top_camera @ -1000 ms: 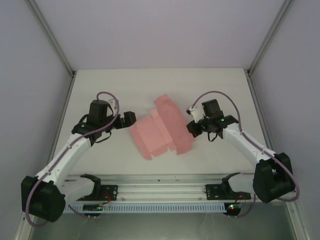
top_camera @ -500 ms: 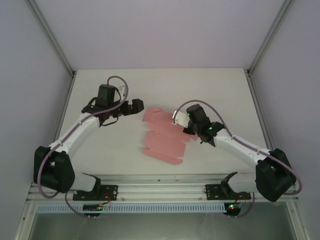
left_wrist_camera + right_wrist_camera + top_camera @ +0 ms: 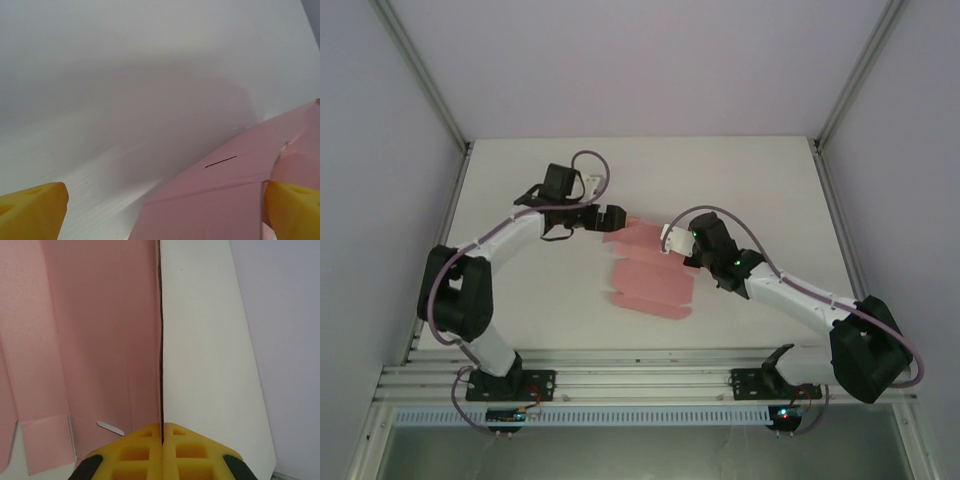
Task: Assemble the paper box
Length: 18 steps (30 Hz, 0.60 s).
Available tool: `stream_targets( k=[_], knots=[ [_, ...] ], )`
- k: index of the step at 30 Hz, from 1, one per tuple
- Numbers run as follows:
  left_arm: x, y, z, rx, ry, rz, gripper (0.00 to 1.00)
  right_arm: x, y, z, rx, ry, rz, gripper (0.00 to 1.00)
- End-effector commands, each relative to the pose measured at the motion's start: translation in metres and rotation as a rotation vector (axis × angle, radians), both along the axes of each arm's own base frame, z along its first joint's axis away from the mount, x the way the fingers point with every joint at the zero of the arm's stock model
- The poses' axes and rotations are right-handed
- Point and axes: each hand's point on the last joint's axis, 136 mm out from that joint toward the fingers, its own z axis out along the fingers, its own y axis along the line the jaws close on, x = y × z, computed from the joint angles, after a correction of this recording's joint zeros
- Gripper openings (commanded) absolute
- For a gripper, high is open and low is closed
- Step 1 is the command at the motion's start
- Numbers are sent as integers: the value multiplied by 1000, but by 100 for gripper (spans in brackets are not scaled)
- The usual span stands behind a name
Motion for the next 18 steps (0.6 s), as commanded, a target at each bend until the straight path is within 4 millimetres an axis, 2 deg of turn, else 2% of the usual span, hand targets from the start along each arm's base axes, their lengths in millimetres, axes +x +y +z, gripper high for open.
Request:
stream_targets(
  k=[1,7,14,18],
  knots=[
    [-1,-13,3,21,-48,-63,100,4,3,5,5,-25,6,0],
    [0,-31,-4,31,-84,-72,100,8,8,3,7,-23,0,0],
    [12,-37,-7,147,-208,93,100,6,24,10,77,-35,19,0],
    [10,-40,-5,118,-237,166,100,2,28,10,114,-12,31,0]
  ],
)
